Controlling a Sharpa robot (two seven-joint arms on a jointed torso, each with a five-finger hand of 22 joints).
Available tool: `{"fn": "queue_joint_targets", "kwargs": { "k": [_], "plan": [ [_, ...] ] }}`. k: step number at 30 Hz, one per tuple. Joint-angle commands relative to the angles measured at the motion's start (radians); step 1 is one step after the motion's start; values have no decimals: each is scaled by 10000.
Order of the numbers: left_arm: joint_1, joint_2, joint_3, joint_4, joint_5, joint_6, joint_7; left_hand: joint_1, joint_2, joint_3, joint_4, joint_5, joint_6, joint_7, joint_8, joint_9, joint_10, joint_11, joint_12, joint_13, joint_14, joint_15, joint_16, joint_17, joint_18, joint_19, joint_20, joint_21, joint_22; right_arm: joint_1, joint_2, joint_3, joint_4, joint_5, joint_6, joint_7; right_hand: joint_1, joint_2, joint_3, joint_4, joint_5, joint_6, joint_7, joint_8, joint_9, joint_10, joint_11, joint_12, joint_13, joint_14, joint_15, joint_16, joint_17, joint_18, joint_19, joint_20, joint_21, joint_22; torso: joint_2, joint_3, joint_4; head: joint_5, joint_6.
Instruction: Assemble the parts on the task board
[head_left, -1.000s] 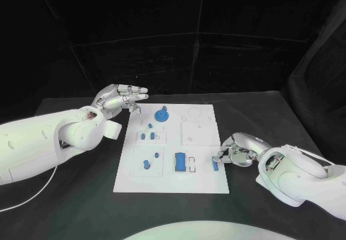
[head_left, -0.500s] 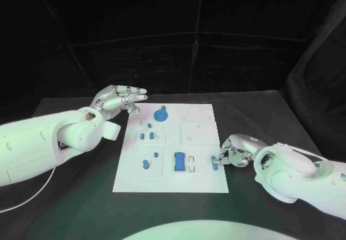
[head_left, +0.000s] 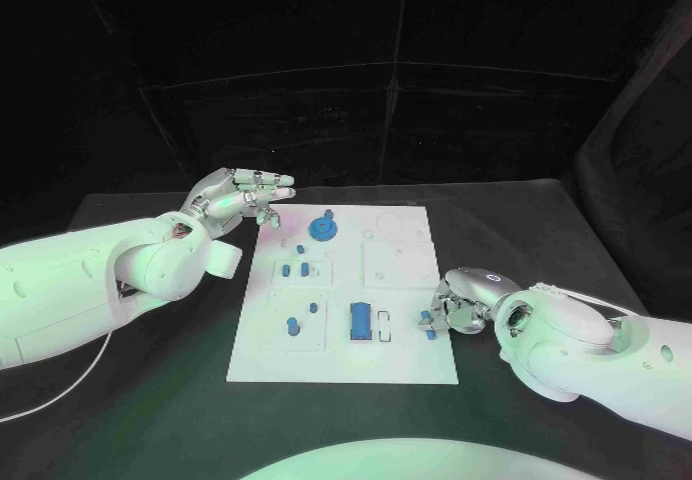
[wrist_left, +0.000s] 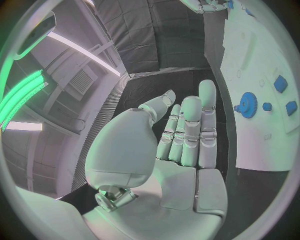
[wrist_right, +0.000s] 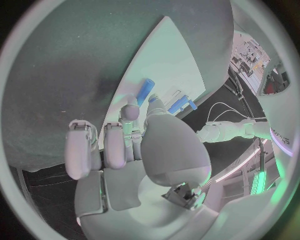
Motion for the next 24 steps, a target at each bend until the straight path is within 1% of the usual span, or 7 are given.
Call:
{"fn": "queue_joint_targets", "kwargs": {
  "k": [1,5,8,11,17,21,24],
  "plan": [
    [16,-6,7,14,31,108,53,11,79,-52,14,29,-39,-3,-7,-1,-86,-10,54,-6,-96,-5,39,-10,131,-44,39,-43,-9,-14,94,-21,-41,-419,323,-82,78,-49,-46,-24,-9,16,-15,-40,42,71,-28,68,30,613,-73,42,65,4,96,-1,44,1322,-2,-6,5,-5,-11],
    [16,-8,7,16,31,109,46,9,83,-52,15,30,-34,-6,-3,1,-84,-12,61,-6,-97,-5,43,-10,131,-45,39,-44,-10,-14,221,-21,-117,-786,518,-104,268,-43,-38,-100,26,3,-10,-73,103,40,-27,81,53,610,-76,40,60,7,87,-5,36,1314,0,-8,5,-3,-10],
    [16,-12,7,17,31,108,42,6,92,-54,19,30,-21,-12,6,4,-78,-16,78,-4,-97,-6,53,-9,131,-45,40,-47,-13,-15,331,-22,-200,-1294,913,-143,773,-42,63,-390,-14,-25,0,-120,174,-29,-29,64,63,600,-82,34,54,9,78,-10,28,1311,-5,-9,-2,16,-14],
    [16,-17,7,23,31,113,33,6,92,-54,19,30,-21,-12,6,4,-78,-16,78,-4,-97,-6,53,-9,131,-45,40,-47,-13,-16,453,-24,-269,-1858,1412,-183,1244,-12,230,-677,-739,-46,29,-186,255,-109,-18,6,43,587,-68,21,45,9,70,-8,19,1310,-4,-8,-3,6,-37],
    [16,-23,7,27,31,130,8,6,92,-54,19,30,-21,-12,6,4,-78,-16,78,-4,-97,-6,53,-9,131,-45,40,-47,-13,-17,646,-26,-352,-2617,2259,-230,1665,-29,432,-977,-1004,-68,44,-286,328,-195,-7,-95,-12,570,-59,-17,7,19,36,4,-16,1279,-10,-11,5,12,-58],
    [16,-29,7,29,31,137,-5,8,97,-52,18,31,-18,-14,8,4,-79,-18,84,-4,-100,-7,54,-16,132,-45,40,-48,-14,-18,731,-27,-363,-2818,2497,-247,1750,-15,497,-1042,-1042,-49,42,-310,351,-208,-9,-110,-21,568,-58,-18,12,19,34,7,-19,1279,-10,-7,-2,14,-52],
    [16,-32,7,33,31,140,-14,8,97,-52,18,31,-18,-14,8,4,-79,-18,84,-4,-100,-7,54,-16,132,-45,40,-48,-14,-19,754,-27,-352,-2889,2455,-270,1813,86,614,-1066,-954,-36,42,-349,367,-217,-14,-119,-28,567,-61,-21,13,18,38,7,-17,1285,-10,-3,-8,26,-50]
  ]
}}
